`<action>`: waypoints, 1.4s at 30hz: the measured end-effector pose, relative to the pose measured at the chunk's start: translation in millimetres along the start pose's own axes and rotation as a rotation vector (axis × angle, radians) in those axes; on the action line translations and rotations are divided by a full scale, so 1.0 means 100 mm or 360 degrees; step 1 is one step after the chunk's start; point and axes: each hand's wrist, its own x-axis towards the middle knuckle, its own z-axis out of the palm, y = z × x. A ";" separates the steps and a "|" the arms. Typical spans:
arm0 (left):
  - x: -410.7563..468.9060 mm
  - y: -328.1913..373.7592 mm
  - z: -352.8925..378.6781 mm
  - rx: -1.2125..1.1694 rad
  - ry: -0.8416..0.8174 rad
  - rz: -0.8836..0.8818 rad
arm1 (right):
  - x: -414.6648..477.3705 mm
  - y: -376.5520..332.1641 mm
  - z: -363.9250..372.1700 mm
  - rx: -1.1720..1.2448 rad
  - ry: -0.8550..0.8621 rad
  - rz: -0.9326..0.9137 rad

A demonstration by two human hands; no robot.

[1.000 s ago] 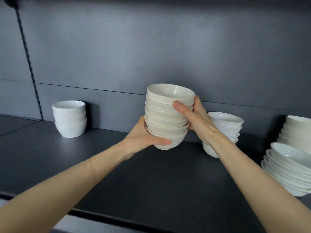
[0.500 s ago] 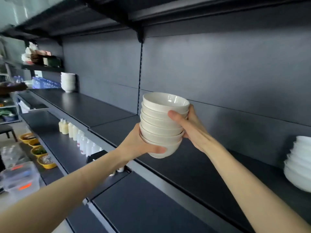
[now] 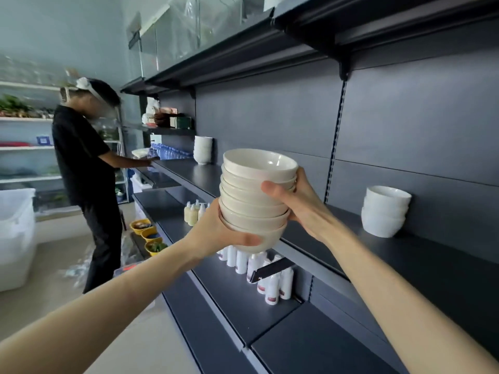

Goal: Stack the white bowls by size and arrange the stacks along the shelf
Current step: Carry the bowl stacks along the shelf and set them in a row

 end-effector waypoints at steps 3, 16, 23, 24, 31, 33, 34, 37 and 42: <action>0.15 -0.21 -0.45 0.0002 0.0012 -0.0001 | 0.37 0.08 0.34 0.0001 -0.0034 0.0002; 1.50 -1.35 -1.99 0.0044 0.0067 -0.0005 | 2.48 0.79 1.22 -0.0005 -0.0128 0.0015; 2.36 -1.93 -2.90 0.0005 0.0094 -0.0027 | 3.78 1.12 1.71 -0.0020 -0.0171 0.0016; 2.47 -2.02 -3.03 -0.0004 0.0084 -0.0022 | 3.95 1.17 1.79 -0.0023 -0.0169 0.0016; 3.31 -2.78 -3.99 -0.0061 -0.0032 0.0023 | 5.12 1.69 2.38 -0.0065 -0.0051 0.0023; 3.60 -3.00 -4.29 -0.0061 -0.0109 0.0022 | 5.46 1.82 2.55 -0.0079 0.0016 0.0048; 3.74 -3.11 -4.44 -0.0063 -0.0159 0.0023 | 5.62 1.87 2.62 -0.0085 0.0056 0.0059; 4.21 -3.40 -4.79 -0.0098 -0.0271 0.0059 | 6.09 2.04 2.77 -0.0125 0.0176 0.0071; 4.98 -3.86 -5.07 -0.0141 -0.0435 0.0062 | 6.70 2.32 2.78 -0.0189 0.0410 0.0111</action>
